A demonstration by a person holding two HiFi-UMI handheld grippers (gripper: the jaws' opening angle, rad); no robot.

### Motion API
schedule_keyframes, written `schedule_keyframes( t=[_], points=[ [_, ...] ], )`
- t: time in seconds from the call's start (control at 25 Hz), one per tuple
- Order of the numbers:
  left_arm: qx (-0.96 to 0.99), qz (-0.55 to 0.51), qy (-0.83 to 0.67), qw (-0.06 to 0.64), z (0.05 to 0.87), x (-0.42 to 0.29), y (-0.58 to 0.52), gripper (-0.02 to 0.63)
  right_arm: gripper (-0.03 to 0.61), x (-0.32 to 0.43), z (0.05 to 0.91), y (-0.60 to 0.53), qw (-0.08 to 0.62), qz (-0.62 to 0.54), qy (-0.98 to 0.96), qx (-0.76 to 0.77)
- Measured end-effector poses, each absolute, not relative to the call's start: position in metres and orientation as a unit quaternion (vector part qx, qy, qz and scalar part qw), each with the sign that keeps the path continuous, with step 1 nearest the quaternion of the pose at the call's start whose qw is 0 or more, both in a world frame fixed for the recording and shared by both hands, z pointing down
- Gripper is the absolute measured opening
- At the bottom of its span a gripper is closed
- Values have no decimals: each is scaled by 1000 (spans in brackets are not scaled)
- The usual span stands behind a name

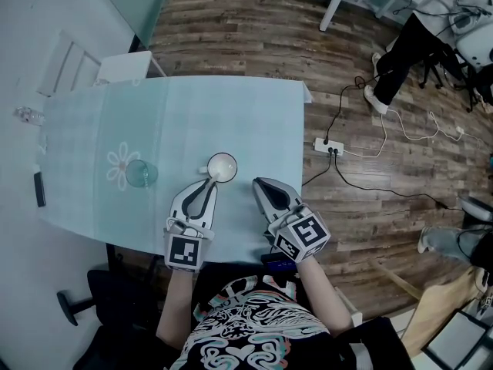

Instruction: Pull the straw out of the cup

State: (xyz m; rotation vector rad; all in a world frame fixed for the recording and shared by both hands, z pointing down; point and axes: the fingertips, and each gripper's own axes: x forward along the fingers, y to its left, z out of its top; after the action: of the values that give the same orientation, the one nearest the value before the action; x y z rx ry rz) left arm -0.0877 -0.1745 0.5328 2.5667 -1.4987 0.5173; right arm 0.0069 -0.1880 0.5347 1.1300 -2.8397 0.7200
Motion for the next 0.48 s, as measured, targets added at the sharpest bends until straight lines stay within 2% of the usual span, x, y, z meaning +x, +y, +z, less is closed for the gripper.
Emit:
schedule_keyframes(
  t=[0.48],
  points=[
    [851,157,-496,63,515,-99,-165,67,17,-3,520,-191,-20,216,-908,357]
  ],
)
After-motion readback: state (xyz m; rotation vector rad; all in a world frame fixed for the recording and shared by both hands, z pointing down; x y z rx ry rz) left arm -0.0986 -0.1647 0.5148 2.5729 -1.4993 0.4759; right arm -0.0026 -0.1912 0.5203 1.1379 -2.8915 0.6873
